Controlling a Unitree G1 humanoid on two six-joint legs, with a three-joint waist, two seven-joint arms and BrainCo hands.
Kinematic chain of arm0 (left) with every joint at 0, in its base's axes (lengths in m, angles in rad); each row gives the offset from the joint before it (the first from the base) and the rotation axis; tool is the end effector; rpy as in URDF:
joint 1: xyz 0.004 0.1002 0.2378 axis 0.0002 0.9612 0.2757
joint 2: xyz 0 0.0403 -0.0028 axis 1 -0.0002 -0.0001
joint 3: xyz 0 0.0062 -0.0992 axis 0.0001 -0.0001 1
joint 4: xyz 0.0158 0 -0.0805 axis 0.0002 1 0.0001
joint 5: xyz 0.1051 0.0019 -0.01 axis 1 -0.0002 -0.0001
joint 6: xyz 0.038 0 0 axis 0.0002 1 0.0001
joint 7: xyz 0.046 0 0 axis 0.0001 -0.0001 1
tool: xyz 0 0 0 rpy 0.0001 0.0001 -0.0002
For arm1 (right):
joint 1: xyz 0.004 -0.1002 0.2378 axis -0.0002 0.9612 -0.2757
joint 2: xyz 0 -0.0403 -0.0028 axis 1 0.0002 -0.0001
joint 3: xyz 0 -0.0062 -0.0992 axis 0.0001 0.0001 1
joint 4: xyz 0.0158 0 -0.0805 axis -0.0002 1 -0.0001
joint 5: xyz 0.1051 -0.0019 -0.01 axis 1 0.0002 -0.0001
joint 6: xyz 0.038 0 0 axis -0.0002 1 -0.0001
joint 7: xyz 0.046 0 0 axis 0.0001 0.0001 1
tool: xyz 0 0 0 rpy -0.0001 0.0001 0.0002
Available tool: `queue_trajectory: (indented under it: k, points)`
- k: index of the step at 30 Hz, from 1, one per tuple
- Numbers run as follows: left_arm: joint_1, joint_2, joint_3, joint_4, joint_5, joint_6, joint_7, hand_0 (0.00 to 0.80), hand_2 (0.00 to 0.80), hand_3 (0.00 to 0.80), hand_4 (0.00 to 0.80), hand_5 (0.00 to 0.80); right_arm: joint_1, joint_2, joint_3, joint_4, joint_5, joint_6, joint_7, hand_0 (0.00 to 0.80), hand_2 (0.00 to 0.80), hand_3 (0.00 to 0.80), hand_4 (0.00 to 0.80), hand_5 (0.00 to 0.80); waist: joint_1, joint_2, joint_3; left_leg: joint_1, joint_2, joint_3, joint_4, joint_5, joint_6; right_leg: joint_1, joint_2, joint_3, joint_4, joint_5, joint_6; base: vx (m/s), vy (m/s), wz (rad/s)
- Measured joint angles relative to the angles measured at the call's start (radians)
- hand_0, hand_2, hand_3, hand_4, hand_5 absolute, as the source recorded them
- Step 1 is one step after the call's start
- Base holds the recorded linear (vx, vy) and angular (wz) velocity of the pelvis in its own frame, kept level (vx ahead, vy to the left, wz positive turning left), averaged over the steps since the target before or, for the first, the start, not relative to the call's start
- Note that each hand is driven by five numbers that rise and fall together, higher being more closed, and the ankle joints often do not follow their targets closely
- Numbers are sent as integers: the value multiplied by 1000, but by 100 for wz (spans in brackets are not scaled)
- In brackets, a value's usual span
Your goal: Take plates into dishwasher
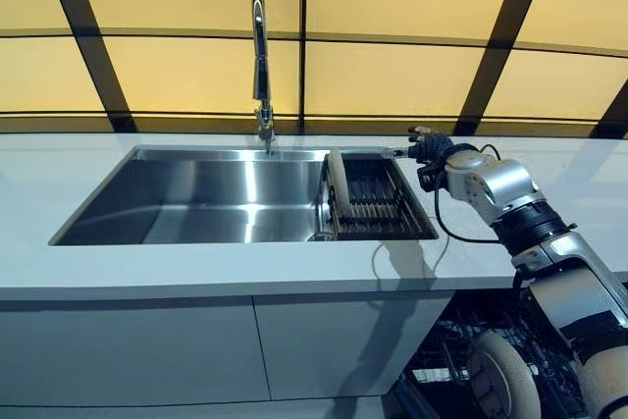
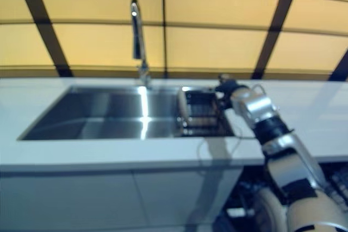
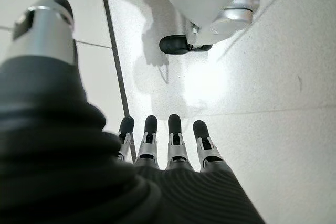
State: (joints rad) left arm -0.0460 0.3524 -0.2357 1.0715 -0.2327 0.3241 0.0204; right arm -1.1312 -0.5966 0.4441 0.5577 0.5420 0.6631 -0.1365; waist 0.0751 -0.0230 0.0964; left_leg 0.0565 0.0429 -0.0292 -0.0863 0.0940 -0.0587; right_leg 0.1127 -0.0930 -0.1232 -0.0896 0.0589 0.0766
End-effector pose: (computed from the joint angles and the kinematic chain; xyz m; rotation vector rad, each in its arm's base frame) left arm 0.1022 0.2481 -0.0995 0.2401 1.3590 0.1560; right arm 0.3525 -0.1697 0.2365 -0.3628 0.2103 0.0065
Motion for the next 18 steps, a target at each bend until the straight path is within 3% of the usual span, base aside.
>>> queue_trajectory:
  k: [6, 18]
  points:
    - [0, -4, 0, -4, -16, 20, 13, 0, 0, 0, 0, 0, 8, 1, 1, 2, 0, 3, -7, 0, 0, 0, 0, 0, 23, 5, 3, -3, -1, -3, 0, 0, -1, -1, 0, -3, 0, -3, 2, -4, 9, 1]
    - [-5, -11, -1, -25, -65, 41, 31, 0, 0, 0, 0, 0, 36, 46, 2, 1, -3, 11, -13, 0, 0, 0, 0, 0, 26, 10, 13, -32, -7, -28, 0, 11, -3, -16, 0, -26, 1, -4, 3, -34, 26, 7]
